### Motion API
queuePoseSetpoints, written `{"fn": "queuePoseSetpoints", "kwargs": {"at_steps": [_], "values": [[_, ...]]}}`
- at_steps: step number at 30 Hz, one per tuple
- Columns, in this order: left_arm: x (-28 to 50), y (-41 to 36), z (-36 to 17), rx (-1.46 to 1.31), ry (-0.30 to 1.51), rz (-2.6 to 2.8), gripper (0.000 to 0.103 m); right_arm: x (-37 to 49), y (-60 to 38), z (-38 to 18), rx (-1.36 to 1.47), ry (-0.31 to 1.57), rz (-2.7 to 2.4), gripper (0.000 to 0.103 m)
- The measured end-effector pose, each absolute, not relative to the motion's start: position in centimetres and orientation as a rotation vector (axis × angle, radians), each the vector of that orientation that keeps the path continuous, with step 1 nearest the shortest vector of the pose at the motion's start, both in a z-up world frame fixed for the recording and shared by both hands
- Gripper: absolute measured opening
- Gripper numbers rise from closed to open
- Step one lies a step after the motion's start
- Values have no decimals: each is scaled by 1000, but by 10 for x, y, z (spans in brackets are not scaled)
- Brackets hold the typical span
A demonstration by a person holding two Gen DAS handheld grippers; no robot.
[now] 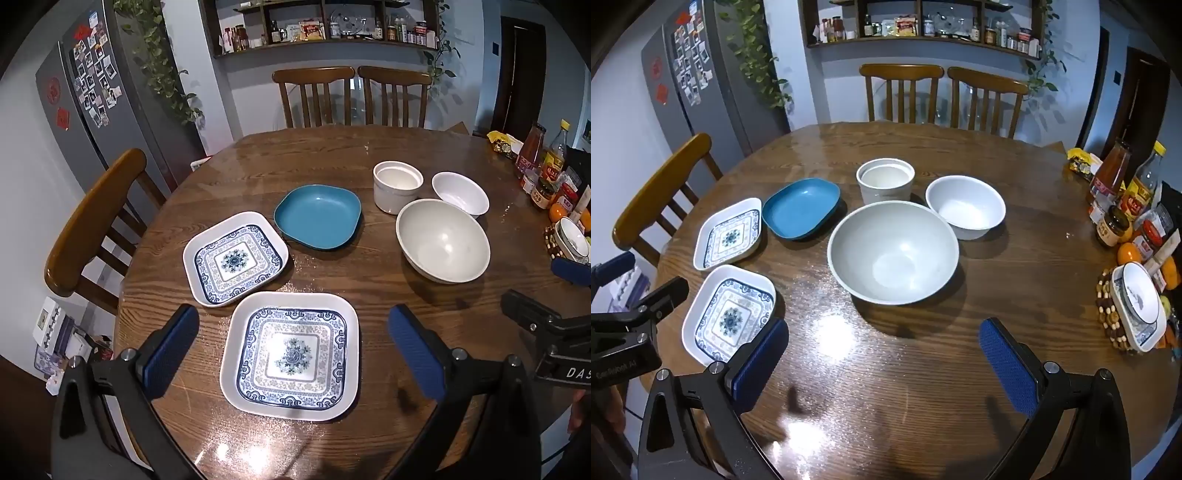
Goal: Organize plates and bowls
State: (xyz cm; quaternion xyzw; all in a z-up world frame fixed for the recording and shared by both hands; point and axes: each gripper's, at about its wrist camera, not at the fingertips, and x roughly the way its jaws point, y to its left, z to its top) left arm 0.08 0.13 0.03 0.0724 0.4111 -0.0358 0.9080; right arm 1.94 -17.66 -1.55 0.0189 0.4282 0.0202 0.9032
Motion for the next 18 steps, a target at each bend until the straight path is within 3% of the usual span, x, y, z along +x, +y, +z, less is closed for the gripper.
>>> {"fn": "queuePoseSetpoints", "kwargs": {"at_steps": [11,18], "values": [[5,0,20,156,834,-71,102,16,-187,-8,43,870,68,103],[1,-5,2,152,833,-80,102,16,-181,-10,42,866,66,103]]}}
